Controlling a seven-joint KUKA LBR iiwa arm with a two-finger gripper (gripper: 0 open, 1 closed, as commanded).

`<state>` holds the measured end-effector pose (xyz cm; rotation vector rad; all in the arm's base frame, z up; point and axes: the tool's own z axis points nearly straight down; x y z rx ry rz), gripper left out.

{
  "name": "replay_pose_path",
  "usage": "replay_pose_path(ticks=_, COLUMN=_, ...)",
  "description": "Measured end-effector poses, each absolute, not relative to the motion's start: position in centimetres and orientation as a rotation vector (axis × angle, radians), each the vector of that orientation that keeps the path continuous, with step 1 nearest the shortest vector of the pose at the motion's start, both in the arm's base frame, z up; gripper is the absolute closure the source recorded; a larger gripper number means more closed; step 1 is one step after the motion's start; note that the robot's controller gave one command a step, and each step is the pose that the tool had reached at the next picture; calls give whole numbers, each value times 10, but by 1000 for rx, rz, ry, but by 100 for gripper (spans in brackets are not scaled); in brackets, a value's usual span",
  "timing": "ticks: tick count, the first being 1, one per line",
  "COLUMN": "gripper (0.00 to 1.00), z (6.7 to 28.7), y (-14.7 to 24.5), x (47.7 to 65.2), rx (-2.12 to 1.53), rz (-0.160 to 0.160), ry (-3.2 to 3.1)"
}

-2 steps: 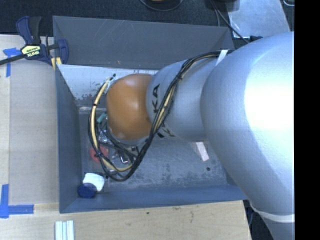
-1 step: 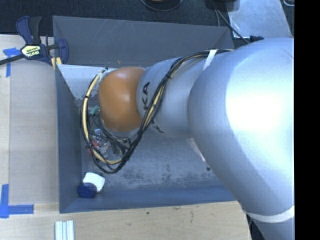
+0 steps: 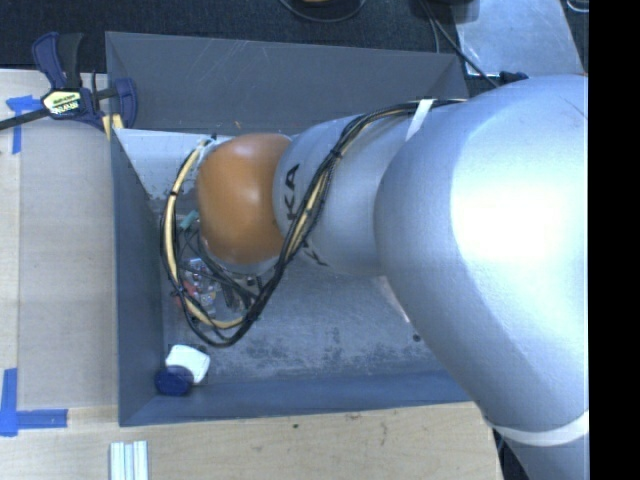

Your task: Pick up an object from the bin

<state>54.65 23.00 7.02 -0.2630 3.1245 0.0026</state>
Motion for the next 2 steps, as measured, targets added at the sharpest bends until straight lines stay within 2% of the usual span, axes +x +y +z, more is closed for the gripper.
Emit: replay_pose_path(ticks=2, gripper=100, z=267, y=235, x=559, rx=-253, rz=9, ry=3112)
